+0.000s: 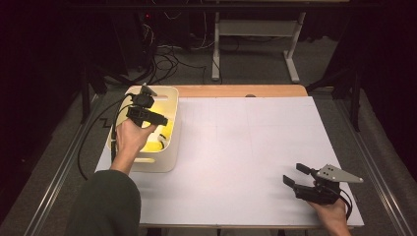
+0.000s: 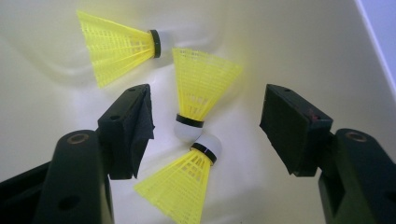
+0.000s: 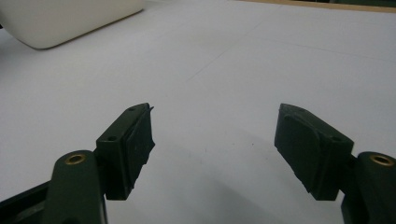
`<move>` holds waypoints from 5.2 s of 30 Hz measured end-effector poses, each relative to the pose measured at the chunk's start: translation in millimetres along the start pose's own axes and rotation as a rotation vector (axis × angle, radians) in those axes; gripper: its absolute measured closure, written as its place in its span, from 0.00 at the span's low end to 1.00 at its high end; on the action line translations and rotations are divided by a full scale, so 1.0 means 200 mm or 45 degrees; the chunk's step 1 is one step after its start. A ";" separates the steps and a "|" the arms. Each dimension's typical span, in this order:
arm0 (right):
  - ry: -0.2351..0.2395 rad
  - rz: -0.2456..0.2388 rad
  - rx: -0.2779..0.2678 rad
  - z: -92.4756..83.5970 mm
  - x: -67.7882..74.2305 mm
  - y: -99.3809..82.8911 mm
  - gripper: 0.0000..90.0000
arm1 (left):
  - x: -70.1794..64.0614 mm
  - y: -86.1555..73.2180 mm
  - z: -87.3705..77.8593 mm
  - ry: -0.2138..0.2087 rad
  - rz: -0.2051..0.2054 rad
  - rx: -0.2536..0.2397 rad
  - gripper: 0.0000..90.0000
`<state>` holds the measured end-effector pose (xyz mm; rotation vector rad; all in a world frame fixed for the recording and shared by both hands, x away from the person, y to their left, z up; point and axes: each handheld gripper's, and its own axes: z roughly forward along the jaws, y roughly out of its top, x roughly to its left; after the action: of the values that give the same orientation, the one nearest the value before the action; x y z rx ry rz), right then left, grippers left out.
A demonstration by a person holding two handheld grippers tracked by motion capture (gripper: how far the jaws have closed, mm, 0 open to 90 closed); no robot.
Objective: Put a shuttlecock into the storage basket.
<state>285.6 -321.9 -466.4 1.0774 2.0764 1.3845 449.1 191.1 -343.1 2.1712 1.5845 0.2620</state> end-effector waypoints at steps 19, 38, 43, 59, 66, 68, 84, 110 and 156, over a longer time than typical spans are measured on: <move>0.006 -0.006 0.004 0.00 0.00 0.00 0.31 | -0.09 0.03 -0.10 -0.042 0.039 -0.098 0.42; 0.004 -0.008 -0.004 0.00 0.00 0.00 0.31 | -0.23 0.08 -0.15 -0.075 0.119 -0.143 0.41; 0.005 -0.008 -0.004 0.00 0.00 0.00 0.31 | -0.28 0.10 -0.15 -0.073 0.151 -0.144 0.42; 0.005 -0.009 -0.005 0.00 0.00 0.00 0.32 | -0.40 0.14 -0.12 -0.117 0.203 -0.140 0.42; 0.004 -0.009 -0.004 0.00 0.00 0.00 0.32 | -0.44 0.14 -0.11 -0.133 0.218 -0.138 0.42; 0.005 -0.010 -0.004 0.00 0.00 0.00 0.32 | -0.45 0.14 -0.10 -0.138 0.223 -0.136 0.42; 0.006 -0.007 -0.006 0.00 0.00 0.00 0.32 | -0.54 0.13 -0.04 -0.164 0.273 -0.119 0.42; 0.003 -0.006 -0.009 -0.01 0.00 0.00 0.32 | -0.61 0.07 0.01 -0.185 0.311 -0.120 0.43; 0.002 -0.011 -0.008 -0.01 0.00 0.00 0.32 | -0.66 -0.10 0.15 -0.214 0.329 -0.057 0.45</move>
<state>284.4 -322.9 -465.8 1.0642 2.0736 1.3875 399.6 65.5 -364.9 2.2962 1.1977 0.1850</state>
